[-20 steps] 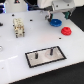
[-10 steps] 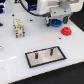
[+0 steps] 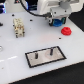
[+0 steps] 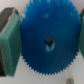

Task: Insert the blue gear onto the right peg, followed by the red gear

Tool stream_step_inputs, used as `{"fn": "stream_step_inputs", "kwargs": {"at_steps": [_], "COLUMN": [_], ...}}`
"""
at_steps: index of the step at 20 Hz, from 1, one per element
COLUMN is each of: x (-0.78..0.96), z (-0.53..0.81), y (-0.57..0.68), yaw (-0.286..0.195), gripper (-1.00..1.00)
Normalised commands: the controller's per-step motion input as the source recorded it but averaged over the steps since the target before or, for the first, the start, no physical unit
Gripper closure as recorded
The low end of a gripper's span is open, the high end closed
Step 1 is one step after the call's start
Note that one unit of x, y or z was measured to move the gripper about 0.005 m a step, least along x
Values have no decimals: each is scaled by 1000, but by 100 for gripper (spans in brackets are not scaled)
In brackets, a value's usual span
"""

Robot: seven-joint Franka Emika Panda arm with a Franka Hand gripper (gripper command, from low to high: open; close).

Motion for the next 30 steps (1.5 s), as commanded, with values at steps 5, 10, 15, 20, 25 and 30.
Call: {"fn": "stream_step_inputs", "kwargs": {"at_steps": [5, 10, 15, 20, 25, 30], "x": [69, 340, 596, 698, 799, 826], "z": [302, 552, 494, 483, 503, 472], "y": [-9, -20, -135, -150, -92, -174], "yaw": [0, 0, 0, 0, 0, 0], "gripper": [100, 100, 100, 100, 100, 100]}}
